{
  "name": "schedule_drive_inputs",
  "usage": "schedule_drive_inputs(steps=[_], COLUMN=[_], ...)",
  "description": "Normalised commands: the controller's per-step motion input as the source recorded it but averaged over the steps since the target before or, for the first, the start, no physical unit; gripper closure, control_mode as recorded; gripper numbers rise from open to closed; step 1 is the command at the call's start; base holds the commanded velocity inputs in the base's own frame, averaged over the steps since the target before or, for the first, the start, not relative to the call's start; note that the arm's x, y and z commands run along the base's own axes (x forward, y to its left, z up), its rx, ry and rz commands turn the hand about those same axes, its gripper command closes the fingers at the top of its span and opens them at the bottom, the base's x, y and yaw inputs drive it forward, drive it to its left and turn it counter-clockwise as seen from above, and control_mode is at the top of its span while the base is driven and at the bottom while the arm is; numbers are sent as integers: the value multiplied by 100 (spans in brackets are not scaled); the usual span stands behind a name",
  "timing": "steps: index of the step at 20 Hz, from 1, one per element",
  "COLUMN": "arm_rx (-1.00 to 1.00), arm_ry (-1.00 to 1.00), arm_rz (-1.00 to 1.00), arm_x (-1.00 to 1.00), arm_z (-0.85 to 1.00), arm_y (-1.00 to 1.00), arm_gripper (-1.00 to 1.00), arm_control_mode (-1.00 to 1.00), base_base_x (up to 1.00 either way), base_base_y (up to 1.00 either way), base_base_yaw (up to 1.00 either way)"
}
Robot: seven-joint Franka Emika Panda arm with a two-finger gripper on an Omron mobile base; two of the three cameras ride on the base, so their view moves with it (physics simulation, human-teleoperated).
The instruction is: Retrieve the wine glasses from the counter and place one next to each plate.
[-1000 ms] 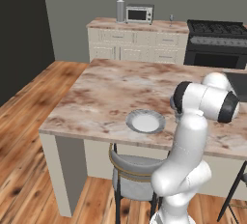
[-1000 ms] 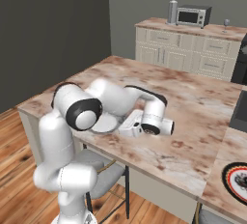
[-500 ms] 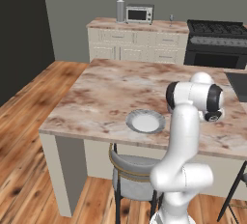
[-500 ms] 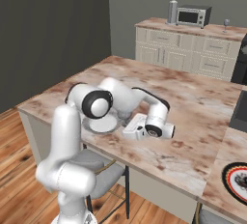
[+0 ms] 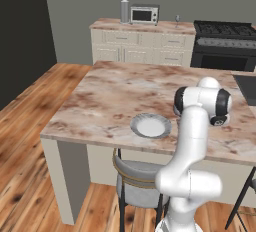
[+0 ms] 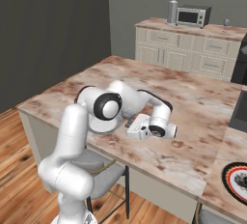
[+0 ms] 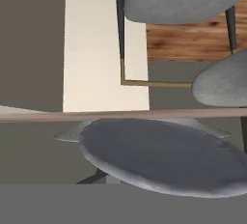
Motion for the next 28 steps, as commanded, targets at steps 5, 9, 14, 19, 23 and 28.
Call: schedule_drive_inputs(steps=[5,9,14,19,23,28], arm_rx=[0,-1,0,0,4,-1], arm_ry=[-2,-11,-12,-8,-5,0], arm_rz=[0,0,4,3,1,0], arm_x=[10,0,0,1,1,5], arm_z=[-21,-26,-37,-32,-2,-34], arm_y=[0,0,-13,-15,-23,-14], arm_gripper=[100,100,100,100,100,-100], arm_control_mode=[-100,-100,-100,-100,-100,-100], base_base_x=[0,0,0,0,0,0], base_base_y=[0,0,0,0,0,0], base_base_yaw=[0,0,0,0,0,0])
